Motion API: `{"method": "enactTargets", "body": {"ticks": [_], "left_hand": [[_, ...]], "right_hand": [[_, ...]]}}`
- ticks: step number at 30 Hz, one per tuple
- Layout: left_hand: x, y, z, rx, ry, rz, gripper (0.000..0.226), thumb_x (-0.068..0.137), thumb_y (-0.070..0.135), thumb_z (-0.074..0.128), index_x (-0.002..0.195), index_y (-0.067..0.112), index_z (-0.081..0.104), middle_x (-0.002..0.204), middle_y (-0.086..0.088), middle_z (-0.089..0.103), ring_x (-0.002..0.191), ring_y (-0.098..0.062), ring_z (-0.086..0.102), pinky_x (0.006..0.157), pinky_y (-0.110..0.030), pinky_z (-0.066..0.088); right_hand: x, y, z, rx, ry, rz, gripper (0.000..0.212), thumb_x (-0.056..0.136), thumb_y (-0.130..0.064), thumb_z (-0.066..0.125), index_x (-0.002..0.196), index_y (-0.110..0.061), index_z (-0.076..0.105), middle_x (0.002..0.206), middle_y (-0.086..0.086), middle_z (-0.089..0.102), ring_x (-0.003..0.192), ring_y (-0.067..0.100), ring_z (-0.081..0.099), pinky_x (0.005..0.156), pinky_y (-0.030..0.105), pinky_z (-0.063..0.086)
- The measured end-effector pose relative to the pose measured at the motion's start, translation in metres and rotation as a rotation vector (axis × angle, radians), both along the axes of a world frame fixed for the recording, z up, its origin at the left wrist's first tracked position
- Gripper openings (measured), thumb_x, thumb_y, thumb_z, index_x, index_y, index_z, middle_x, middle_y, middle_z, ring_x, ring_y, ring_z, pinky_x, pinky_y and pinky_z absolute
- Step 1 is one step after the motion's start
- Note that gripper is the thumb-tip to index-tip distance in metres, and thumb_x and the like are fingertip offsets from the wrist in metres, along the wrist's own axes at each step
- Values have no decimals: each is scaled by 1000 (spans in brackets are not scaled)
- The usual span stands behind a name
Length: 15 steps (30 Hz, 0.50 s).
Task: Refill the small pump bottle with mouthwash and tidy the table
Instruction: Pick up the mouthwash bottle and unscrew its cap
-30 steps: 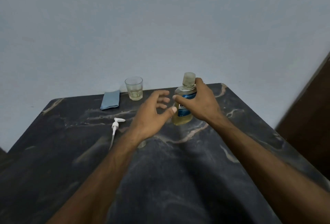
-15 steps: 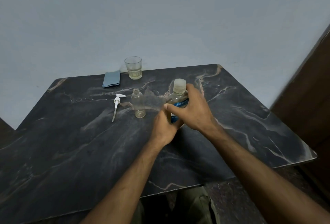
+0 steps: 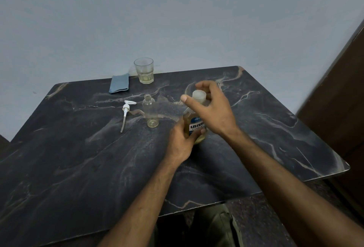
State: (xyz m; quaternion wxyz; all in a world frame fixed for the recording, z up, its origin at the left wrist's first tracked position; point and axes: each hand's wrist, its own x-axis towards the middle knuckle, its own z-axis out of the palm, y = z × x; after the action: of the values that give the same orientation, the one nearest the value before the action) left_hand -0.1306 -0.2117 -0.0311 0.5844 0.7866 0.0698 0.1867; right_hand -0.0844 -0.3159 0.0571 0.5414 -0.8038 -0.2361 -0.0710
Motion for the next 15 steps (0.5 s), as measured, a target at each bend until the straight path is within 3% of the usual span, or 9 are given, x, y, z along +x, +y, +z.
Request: {"method": "enactTargets", "body": {"ticks": [3, 6, 8, 11, 15], "left_hand": [[0, -1, -5, -6, 30, -9, 38, 80, 28, 77, 111, 30, 55, 99, 16, 66, 97, 0, 64, 83, -16, 51], [-1, 0, -8, -3, 22, -1, 37, 80, 25, 77, 111, 24, 58, 94, 17, 66, 90, 6, 64, 78, -13, 51], [1, 2, -11, 1, 12, -7, 35, 80, 22, 77, 109, 24, 58, 91, 19, 65, 85, 13, 63, 73, -7, 49], [3, 6, -11, -30, 43, -59, 32, 81, 25, 76, 107, 27, 58, 96, 16, 68, 90, 8, 64, 78, -11, 51], [8, 13, -11, -62, 81, -144, 38, 84, 22, 74, 118, 16, 59, 110, 6, 71, 104, -5, 66, 92, -26, 52]], "right_hand": [[3, 13, 11, 62, -3, -16, 47, 78, -56, 75, 111, -30, 55, 97, -16, 61, 86, -7, 63, 68, 15, 54], [5, 26, 8, 111, 15, -57, 35, 79, -48, 77, 98, -25, 60, 95, -10, 66, 85, 7, 69, 77, 34, 60], [3, 33, 5, 183, 23, -98, 27, 81, -42, 77, 88, -20, 63, 85, -4, 70, 75, 13, 72, 69, 41, 62], [2, 35, 4, 171, -13, -110, 17, 86, -35, 74, 81, -23, 64, 70, -8, 70, 62, 7, 72, 63, 37, 62], [12, 22, 12, 60, 26, 146, 10, 92, -26, 69, 92, -16, 68, 61, -5, 70, 62, 11, 73, 60, 29, 61]]}}
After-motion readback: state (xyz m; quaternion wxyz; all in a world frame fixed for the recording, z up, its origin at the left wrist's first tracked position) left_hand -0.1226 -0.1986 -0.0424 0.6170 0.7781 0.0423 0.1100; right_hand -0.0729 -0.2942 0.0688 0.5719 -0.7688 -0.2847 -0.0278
